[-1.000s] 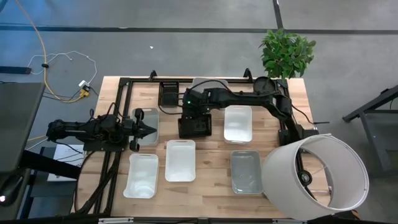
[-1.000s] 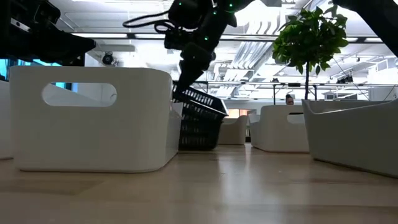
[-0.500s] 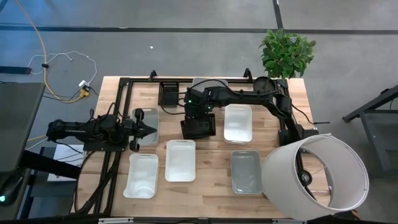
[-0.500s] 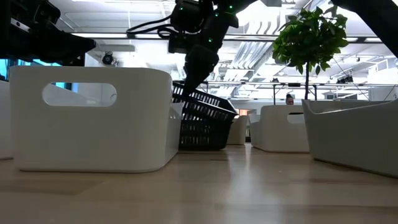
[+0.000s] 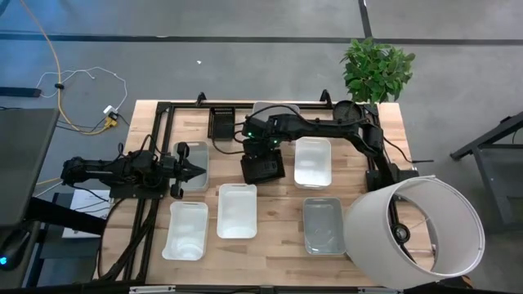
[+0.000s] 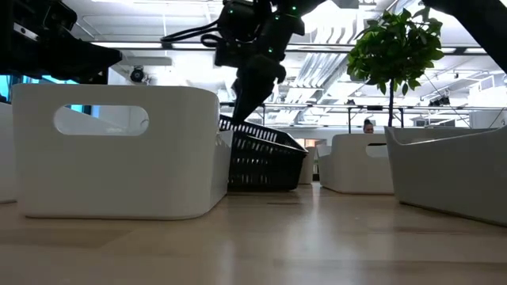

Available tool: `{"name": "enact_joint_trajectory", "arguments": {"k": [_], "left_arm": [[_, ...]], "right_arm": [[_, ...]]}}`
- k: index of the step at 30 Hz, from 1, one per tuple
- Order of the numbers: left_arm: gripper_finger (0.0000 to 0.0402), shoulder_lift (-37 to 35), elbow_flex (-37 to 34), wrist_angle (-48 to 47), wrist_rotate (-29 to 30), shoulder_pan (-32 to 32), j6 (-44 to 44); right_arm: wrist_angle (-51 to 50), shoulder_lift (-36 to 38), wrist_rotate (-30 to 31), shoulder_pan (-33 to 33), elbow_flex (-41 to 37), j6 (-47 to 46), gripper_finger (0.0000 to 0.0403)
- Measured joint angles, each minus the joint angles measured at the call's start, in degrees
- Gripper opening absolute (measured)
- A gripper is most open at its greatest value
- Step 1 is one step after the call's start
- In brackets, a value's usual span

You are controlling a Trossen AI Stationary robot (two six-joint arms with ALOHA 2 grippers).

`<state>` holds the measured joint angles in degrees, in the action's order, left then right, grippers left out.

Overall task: Stack baskets by color
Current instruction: Stack the bottom right black bin on top of the bottom black bin, then stack the top black bin on top of the black bin

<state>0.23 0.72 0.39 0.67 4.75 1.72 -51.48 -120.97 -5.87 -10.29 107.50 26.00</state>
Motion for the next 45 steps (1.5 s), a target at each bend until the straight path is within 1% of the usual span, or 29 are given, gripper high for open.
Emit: {"name": "enact_joint_trajectory", "arguments": {"k": [6,10,15,24,27,29,30,32,34,37,41,43,45], "left_arm": [[0.0003,0.0,0.0,0.0,0.0,0.0,0.0],[0.0003,0.0,0.0,0.0,0.0,0.0,0.0],[0.0003,0.0,0.0,0.0,0.0,0.0,0.0],[0.0003,0.0,0.0,0.0,0.0,0.0,0.0],[0.0003,0.0,0.0,0.0,0.0,0.0,0.0],[0.0003,0.0,0.0,0.0,0.0,0.0,0.0],[0.0003,0.0,0.0,0.0,0.0,0.0,0.0],[0.0003,0.0,0.0,0.0,0.0,0.0,0.0],[0.0003,0.0,0.0,0.0,0.0,0.0,0.0],[0.0003,0.0,0.0,0.0,0.0,0.0,0.0],[0.0003,0.0,0.0,0.0,0.0,0.0,0.0],[0.0003,0.0,0.0,0.0,0.0,0.0,0.0],[0.0003,0.0,0.0,0.0,0.0,0.0,0.0]], "right_arm": [[-0.3,0.5,1.3,0.2,0.1,-0.5,0.0194],[-2.2,2.7,1.3,0.0,0.2,-1.9,0.0226],[-3.0,4.5,0.2,-0.9,0.2,-5.8,0.0231],[3.0,5.1,-10.6,-1.8,0.1,-17.2,0.0232],[3.1,5.5,-11.3,-2.0,-1.4,-20.1,0.0232],[3.8,7.6,-11.1,-1.7,-5.6,-21.9,0.0232],[5.7,9.3,-10.8,-1.2,-9.0,-23.3,0.0232],[10.9,14.2,-10.8,0.0,-17.3,-27.1,0.0232],[17.9,20.6,-9.2,1.4,-26.8,-32.7,0.0232],[29.0,30.6,-2.8,3.5,-39.5,-41.0,0.0232],[46.5,42.5,7.5,5.7,-52.3,-51.5,0.0232],[55.4,46.8,11.4,6.5,-57.5,-54.8,0.0232],[62.4,50.1,14.8,7.3,-61.7,-55.5,0.0232]]}}
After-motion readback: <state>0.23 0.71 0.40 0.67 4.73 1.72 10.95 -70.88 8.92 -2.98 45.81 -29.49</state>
